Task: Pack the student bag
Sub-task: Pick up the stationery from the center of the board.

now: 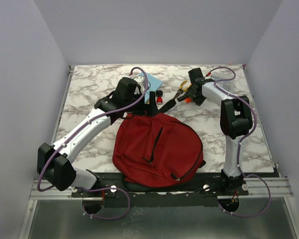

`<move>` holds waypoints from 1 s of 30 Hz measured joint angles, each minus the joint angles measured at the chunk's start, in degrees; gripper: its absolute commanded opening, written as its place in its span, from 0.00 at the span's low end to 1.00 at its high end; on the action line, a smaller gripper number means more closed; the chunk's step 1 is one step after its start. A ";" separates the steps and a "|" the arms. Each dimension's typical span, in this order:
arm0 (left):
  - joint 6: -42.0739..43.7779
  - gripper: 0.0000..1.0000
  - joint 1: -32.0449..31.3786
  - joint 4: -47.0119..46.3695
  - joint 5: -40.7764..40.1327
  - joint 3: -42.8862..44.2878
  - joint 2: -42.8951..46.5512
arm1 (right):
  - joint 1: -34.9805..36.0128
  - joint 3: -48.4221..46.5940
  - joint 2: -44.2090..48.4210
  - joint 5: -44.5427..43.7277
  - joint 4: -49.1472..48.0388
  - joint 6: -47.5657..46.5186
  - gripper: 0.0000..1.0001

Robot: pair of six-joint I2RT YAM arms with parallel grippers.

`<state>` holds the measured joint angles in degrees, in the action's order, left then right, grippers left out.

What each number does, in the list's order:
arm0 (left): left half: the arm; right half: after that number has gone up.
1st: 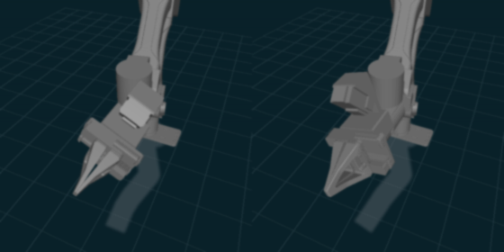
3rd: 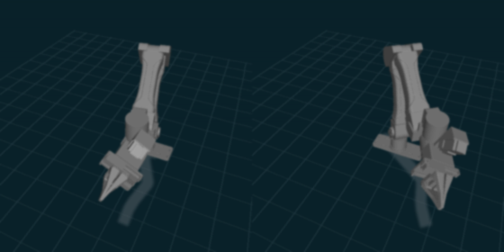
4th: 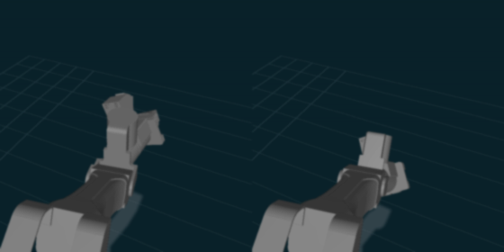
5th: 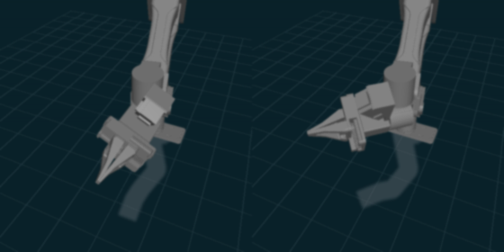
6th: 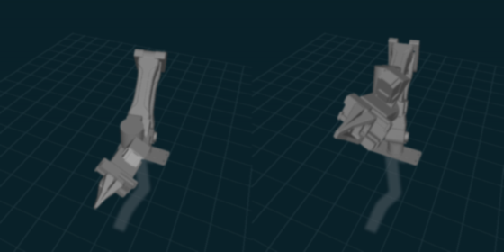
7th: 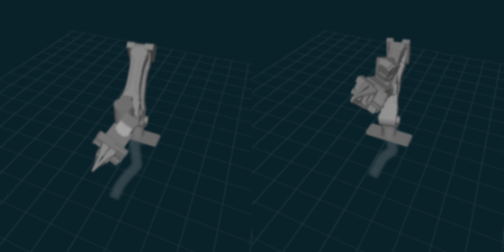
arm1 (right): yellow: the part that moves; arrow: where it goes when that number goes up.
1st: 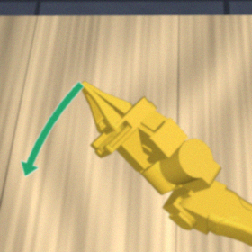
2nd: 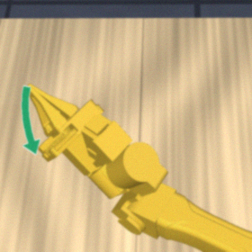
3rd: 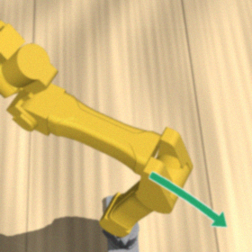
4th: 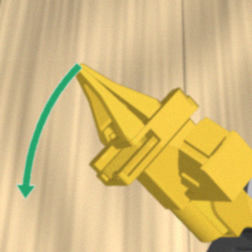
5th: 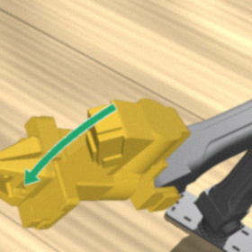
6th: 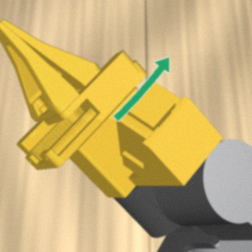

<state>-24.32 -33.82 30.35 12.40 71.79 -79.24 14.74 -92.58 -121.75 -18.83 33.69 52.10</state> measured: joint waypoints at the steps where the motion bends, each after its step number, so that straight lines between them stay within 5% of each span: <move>1: 0.00 0.98 -0.02 0.07 0.04 0.02 -0.09 | 0.00 -0.42 -0.28 0.00 0.00 0.00 0.62; 8: 0.00 0.98 -0.07 0.48 0.28 0.22 -1.05 | 0.00 -1.86 -2.14 -0.04 0.15 0.26 0.57; 17: 0.66 0.98 -0.94 1.53 0.48 0.96 -1.68 | -0.26 1.31 -0.96 -0.70 -2.23 1.27 0.33; 25: 1.55 0.93 -4.33 3.78 -1.16 2.56 -2.64 | -0.61 10.32 4.00 1.53 -9.55 -1.14 0.01; 30: 1.49 0.89 -5.68 5.81 -1.18 3.69 -4.48 | -0.61 18.82 9.70 5.16 -13.90 -9.09 0.01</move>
<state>-22.83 -39.51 36.16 11.22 75.48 -83.72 14.13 -73.76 -112.05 -13.67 19.79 43.00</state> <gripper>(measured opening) 0.914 0.292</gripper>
